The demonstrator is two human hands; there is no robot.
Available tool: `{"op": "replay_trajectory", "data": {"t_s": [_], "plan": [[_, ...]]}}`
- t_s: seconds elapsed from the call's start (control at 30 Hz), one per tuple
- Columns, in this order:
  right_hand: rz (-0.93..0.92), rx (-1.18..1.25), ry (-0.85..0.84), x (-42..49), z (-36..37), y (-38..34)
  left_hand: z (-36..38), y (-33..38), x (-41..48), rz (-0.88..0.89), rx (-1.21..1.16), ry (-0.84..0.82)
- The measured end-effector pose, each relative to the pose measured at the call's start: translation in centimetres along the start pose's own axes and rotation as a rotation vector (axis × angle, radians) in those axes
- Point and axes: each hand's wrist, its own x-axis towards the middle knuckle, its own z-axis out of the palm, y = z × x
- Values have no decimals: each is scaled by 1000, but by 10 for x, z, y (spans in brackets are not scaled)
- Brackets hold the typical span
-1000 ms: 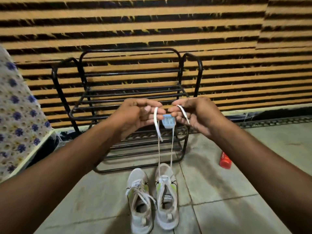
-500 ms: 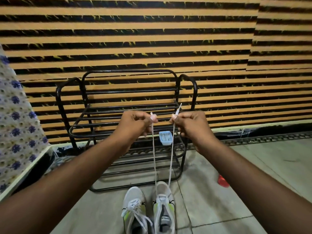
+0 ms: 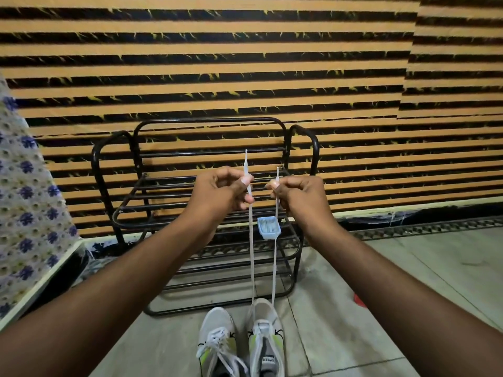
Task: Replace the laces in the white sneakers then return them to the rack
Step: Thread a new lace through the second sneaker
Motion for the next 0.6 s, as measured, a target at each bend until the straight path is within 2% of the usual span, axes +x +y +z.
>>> {"op": "replay_trajectory", "data": {"t_s": [0.27,0.47,0.6], "plan": [[-31,43,-15,1,2,-2,2,0,2,3,2,1],[-61,32,-18,1,1,3,1,-3,1,72,192,16],[-42,38,-33,-1,-3,14,1,-13,0,28,173,0]]}}
